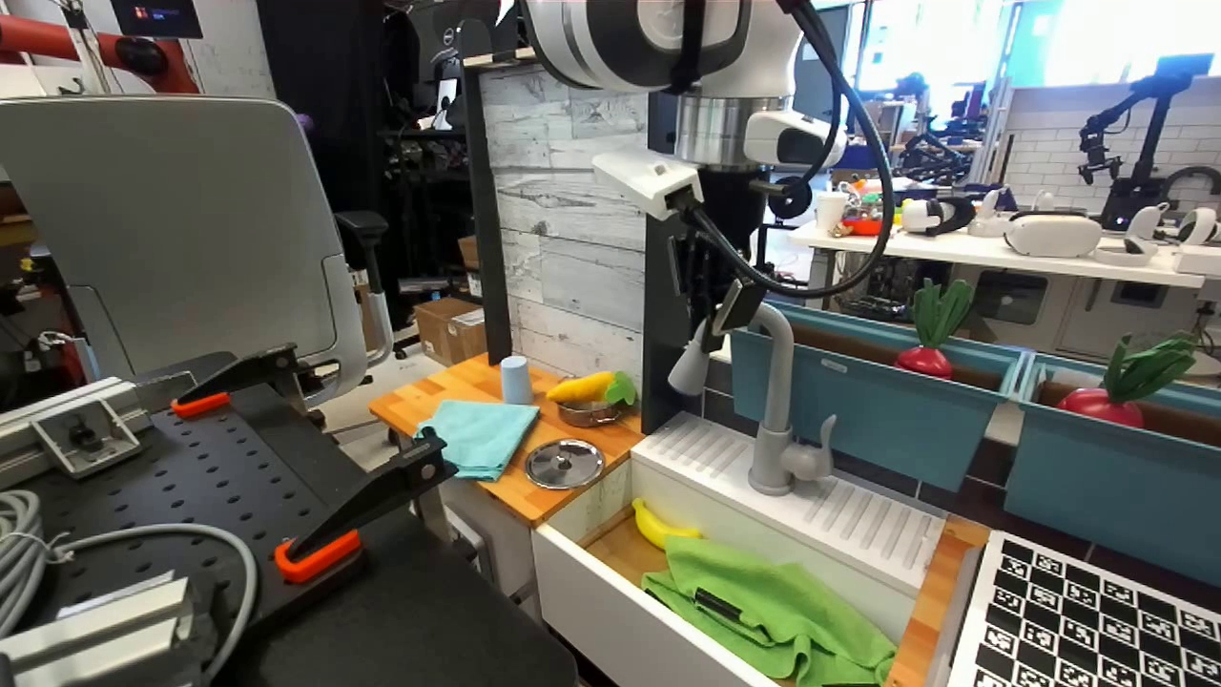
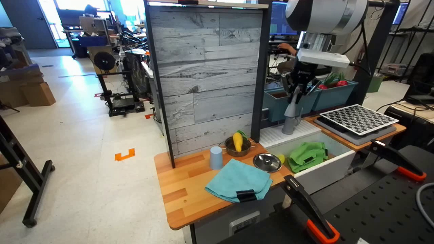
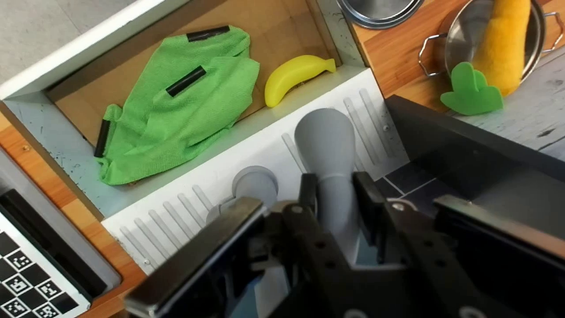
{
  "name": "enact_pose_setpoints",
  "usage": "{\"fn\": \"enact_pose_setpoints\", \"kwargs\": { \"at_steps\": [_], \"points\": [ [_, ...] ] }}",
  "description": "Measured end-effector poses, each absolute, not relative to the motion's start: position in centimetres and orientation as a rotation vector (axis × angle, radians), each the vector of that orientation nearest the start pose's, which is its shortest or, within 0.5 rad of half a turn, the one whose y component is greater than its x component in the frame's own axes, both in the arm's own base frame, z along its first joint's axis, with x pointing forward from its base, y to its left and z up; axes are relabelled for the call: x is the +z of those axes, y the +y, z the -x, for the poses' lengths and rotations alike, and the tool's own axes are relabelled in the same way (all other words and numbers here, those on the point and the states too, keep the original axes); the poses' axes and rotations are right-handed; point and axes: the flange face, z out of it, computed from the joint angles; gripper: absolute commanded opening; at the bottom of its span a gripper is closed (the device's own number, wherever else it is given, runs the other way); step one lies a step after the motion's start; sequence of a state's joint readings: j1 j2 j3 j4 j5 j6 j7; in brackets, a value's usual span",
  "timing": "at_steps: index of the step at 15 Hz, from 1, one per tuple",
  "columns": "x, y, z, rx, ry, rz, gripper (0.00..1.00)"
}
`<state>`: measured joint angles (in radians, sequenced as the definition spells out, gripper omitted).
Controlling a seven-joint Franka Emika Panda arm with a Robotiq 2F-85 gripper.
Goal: Turn the faucet to the right
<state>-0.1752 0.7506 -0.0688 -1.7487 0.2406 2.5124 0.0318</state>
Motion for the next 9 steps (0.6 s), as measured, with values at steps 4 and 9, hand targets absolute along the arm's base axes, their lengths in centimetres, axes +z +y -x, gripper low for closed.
{"fn": "enact_pose_setpoints", "kwargs": {
  "at_steps": [4,9],
  "points": [
    [14.5,-17.0,-63.5,-0.039,0.568,2.984,0.06],
    [14.5,-18.2,-62.9,-0.045,0.492,2.966,0.06]
  ]
}}
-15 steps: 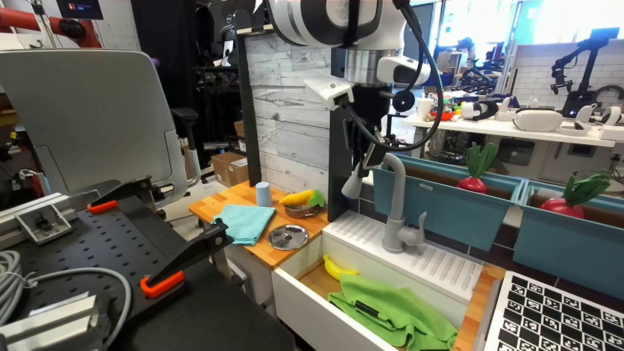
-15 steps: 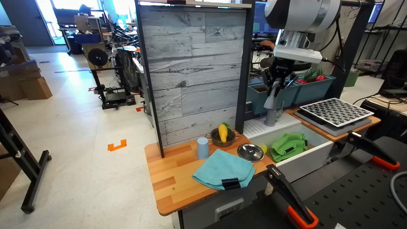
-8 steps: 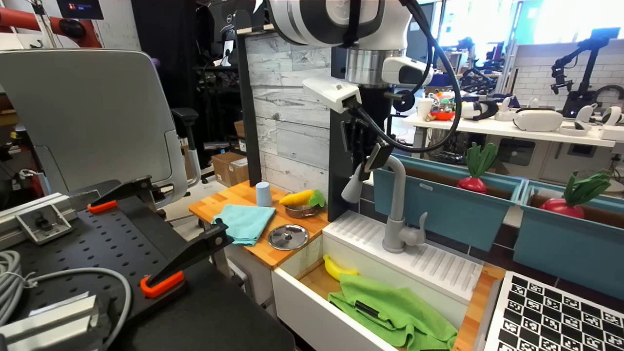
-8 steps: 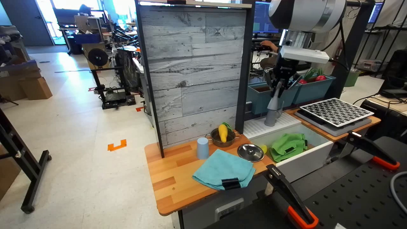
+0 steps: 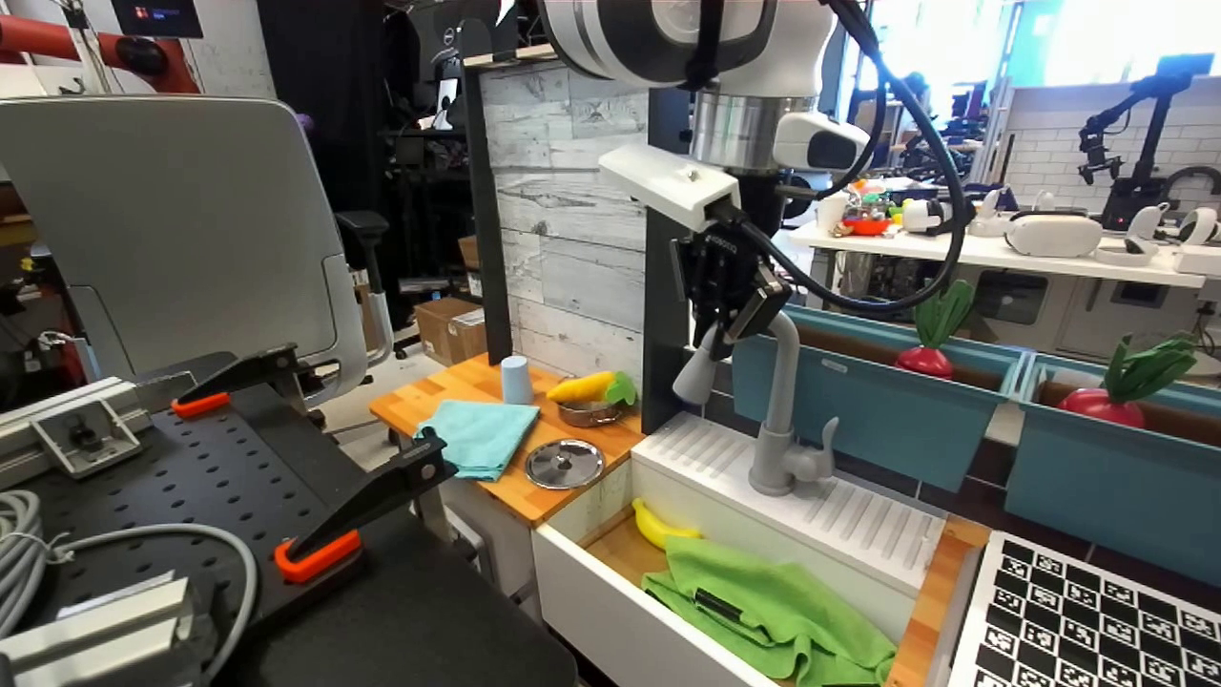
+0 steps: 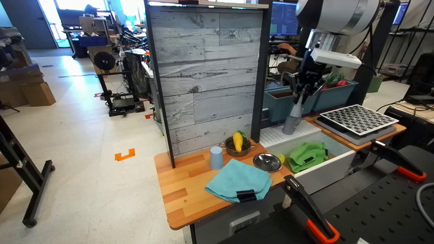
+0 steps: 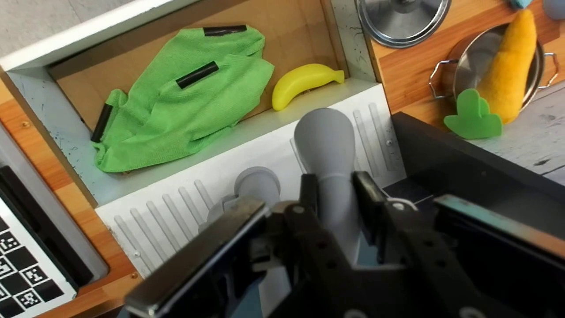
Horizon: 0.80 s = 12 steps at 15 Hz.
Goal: Turn the faucet to the right
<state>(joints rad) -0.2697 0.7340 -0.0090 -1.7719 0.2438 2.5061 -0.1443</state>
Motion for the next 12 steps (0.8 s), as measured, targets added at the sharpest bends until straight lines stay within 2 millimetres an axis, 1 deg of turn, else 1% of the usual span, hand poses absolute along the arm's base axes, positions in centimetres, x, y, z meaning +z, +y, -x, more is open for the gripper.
{"fn": "enact_pose_setpoints", "kwargs": {
  "at_steps": [2,3,4,6,7,9,10,11,12],
  "points": [
    [14.5,-18.4,-62.8,-0.049,0.48,2.955,0.06],
    [14.5,-18.5,-62.8,-0.05,0.478,2.951,0.51],
    [14.5,-18.6,-62.8,-0.051,0.477,2.947,0.52],
    [14.4,-19.1,-62.5,-0.047,0.488,2.942,0.65],
    [14.3,-19.6,-62.3,-0.044,0.497,2.94,0.73],
    [14.1,-20.3,-61.9,-0.04,0.514,2.937,0.86],
    [14.1,-20.6,-61.7,-0.038,0.521,2.936,0.95],
    [14.0,-20.9,-61.6,-0.037,0.528,2.936,0.99],
    [14.0,-21.1,-61.5,-0.035,0.534,2.936,1.0]
  ]
}}
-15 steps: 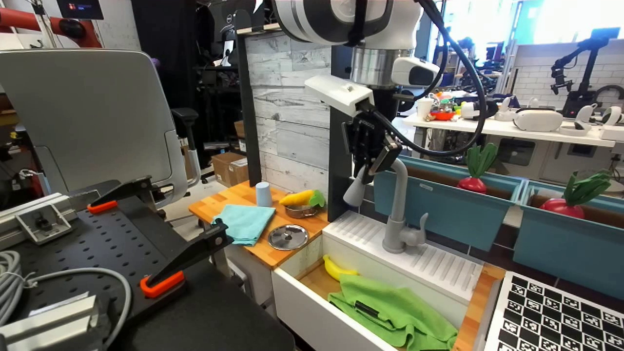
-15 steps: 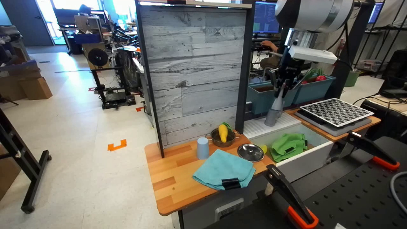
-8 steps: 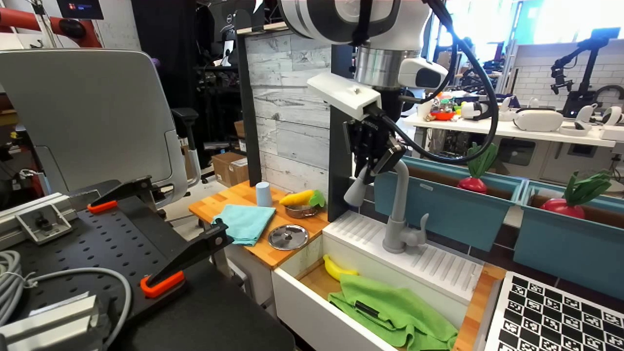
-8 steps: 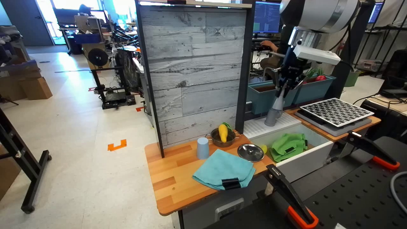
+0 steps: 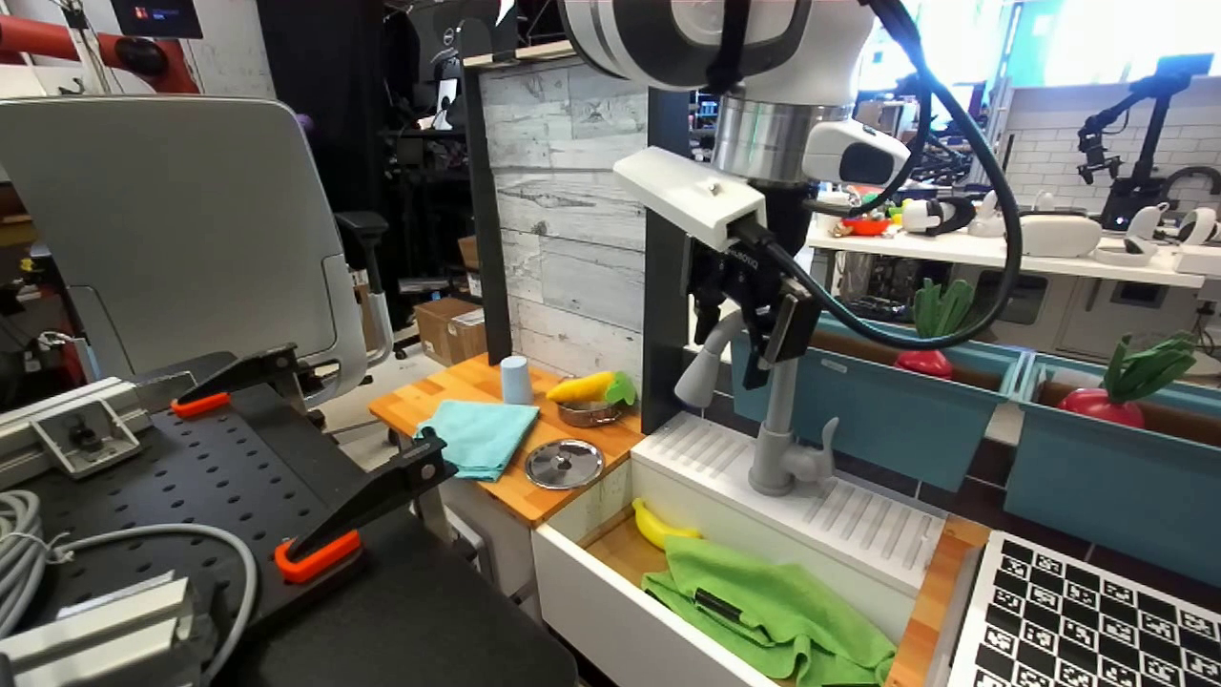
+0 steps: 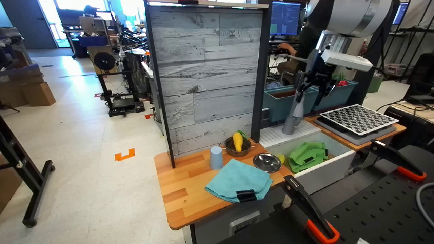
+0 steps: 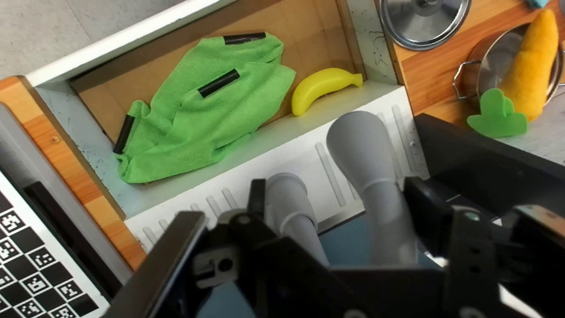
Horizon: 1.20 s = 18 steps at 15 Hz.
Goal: Turn the faucet to the right
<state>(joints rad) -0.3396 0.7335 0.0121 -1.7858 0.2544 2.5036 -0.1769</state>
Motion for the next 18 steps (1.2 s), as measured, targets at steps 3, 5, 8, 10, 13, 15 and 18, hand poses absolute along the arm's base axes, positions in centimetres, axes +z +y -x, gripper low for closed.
{"fn": "enact_pose_setpoints", "kwargs": {
  "at_steps": [3,5,8,10,13,15,18],
  "points": [
    [13.95,-21.77,-61.17,-0.033,0.549,2.939,1.0],
    [13.93,-21.81,-61.13,-0.032,0.55,2.939,1.0],
    [13.93,-21.81,-61.13,-0.032,0.55,2.939,1.0],
    [13.94,-21.81,-61.13,-0.032,0.55,2.939,1.0],
    [13.94,-21.84,-61.11,-0.032,0.553,2.939,1.0],
    [13.97,-21.95,-61.05,-0.03,0.571,2.937,1.0],
    [13.98,-22.06,-60.9,-0.015,0.631,2.924,1.0]
  ]
}}
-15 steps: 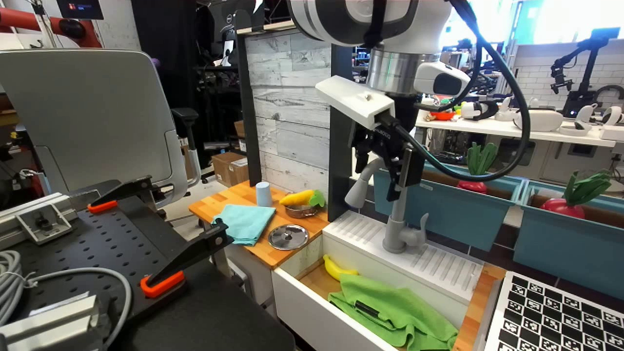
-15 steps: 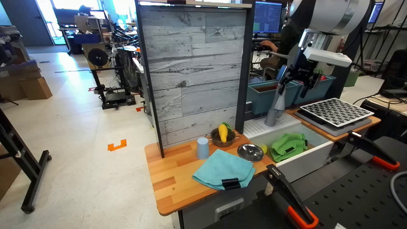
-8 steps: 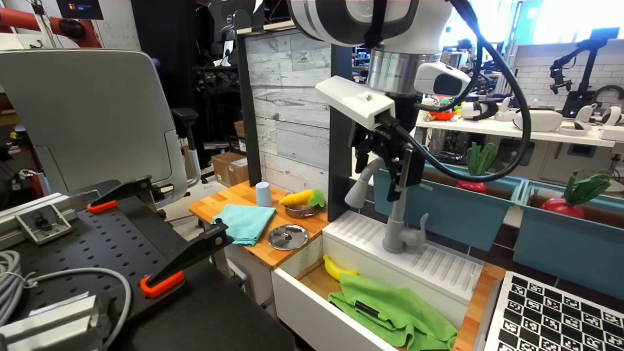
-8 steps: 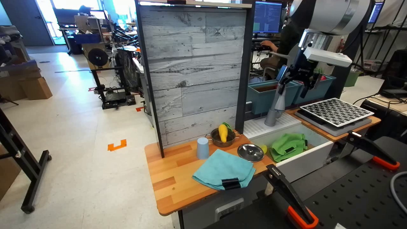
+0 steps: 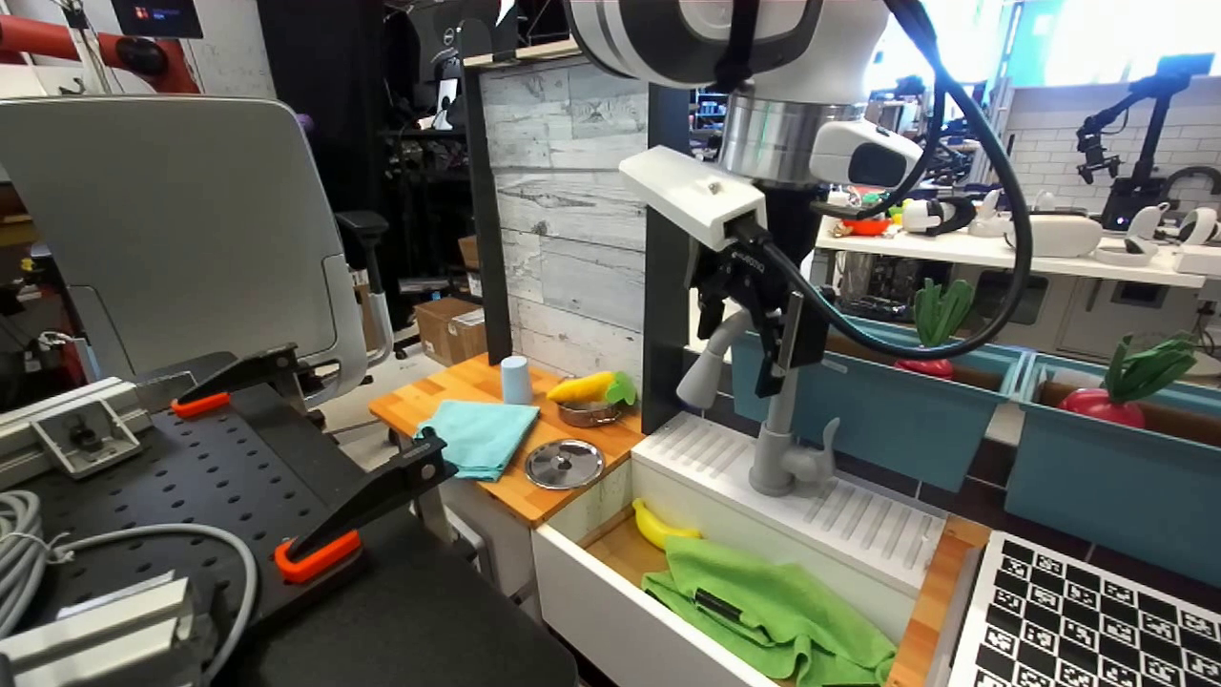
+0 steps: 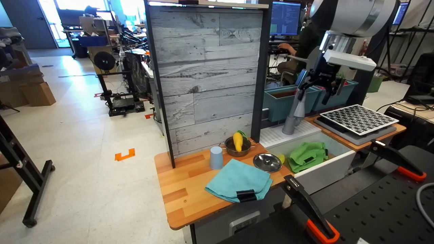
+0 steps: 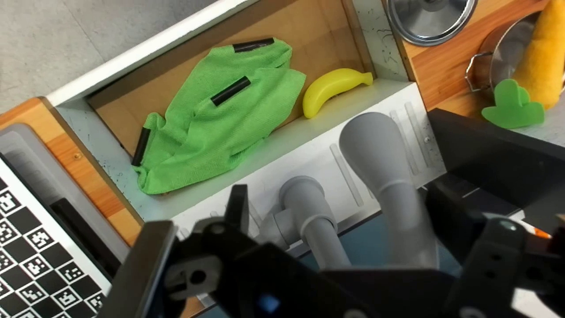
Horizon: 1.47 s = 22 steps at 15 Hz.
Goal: Turn the faucet to the right
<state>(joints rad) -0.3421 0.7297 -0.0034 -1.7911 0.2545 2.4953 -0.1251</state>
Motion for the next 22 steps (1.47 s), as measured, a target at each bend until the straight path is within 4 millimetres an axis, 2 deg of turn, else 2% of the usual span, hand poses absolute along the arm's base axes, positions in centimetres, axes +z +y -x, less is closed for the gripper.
{"fn": "enact_pose_setpoints", "kwargs": {
  "at_steps": [6,12,15,18,22],
  "points": [
    [14.0,-22.1,-60.7,0.012,0.709,2.905,1.0],
    [14.3,-21.8,-60.9,0.01,0.702,2.918,1.0],
    [15.6,-21.6,-60.9,-0.007,0.68,2.943,1.0],
    [18.1,-21.4,-60.4,-0.04,0.644,2.983,1.0],
    [21.1,-19.8,-59.3,-0.083,0.558,3.045,1.0]
  ]
}}
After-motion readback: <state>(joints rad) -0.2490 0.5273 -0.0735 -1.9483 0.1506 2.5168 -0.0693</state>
